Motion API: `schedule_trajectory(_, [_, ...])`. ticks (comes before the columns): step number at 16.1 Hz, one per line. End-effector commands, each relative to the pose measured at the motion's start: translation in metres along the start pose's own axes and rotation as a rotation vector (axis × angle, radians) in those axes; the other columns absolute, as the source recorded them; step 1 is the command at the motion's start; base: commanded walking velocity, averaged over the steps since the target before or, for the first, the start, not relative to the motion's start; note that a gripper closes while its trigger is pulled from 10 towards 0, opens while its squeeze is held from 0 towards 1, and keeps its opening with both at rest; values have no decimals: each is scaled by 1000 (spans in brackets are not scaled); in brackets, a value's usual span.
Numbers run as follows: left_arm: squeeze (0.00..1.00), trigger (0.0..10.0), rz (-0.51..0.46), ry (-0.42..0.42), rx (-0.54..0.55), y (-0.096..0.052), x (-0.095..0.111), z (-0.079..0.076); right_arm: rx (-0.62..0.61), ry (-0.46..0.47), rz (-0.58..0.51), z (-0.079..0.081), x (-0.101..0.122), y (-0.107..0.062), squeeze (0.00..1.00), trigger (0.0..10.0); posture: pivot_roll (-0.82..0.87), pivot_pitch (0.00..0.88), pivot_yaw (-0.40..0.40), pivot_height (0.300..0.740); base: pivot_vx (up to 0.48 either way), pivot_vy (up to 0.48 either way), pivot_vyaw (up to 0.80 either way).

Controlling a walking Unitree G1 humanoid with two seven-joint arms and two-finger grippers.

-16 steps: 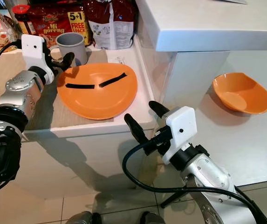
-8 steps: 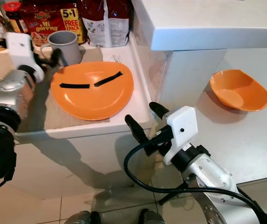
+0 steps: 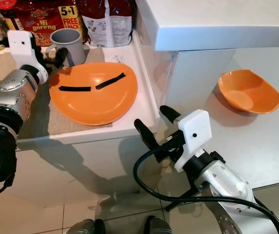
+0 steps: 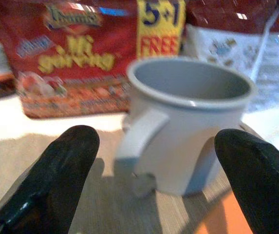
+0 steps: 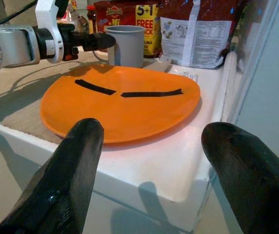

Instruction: Setting the table

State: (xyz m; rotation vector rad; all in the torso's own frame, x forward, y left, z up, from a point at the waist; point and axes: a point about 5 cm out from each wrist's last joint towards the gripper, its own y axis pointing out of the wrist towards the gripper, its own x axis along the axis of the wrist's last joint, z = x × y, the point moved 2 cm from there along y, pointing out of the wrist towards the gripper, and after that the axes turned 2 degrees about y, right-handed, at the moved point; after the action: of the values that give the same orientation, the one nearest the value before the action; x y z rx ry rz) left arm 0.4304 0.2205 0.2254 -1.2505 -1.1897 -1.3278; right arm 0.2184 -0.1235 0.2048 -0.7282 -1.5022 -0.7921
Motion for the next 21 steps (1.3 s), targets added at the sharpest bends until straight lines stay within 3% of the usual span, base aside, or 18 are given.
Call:
schedule_trajectory(1, [0,10000,13,-18,-55,3,3,-7,-9,-10,3,-1,3,-4,0,10000,-199,148,9,740,0,0,0])
schedule_trajectory(6, [0,10000,19,4,-200,2,-1,-22,-12,-17,2,-5,4,-3,0,10000,-185,138,-3,740,0,0,0])
schedule_trajectory(10, [0,10000,21,57,-161,1,-2,-16,-2,-22,0,-7,5,0,0,10000,-179,132,-9,740,0,0,0])
schedule_trajectory(11, [0,0,26,77,-138,1,-2,-13,2,-21,1,-6,5,0,0,10000,-179,132,-9,740,0,0,0])
schedule_trajectory(16, [0,0,37,65,-112,0,-4,-9,113,42,61,1,-2,-5,0,10000,-174,125,-5,740,0,0,0])
schedule_trajectory(21, [0,0,38,62,-107,0,-4,-9,128,29,90,-1,-6,-8,0,10000,-172,120,3,740,0,0,0])
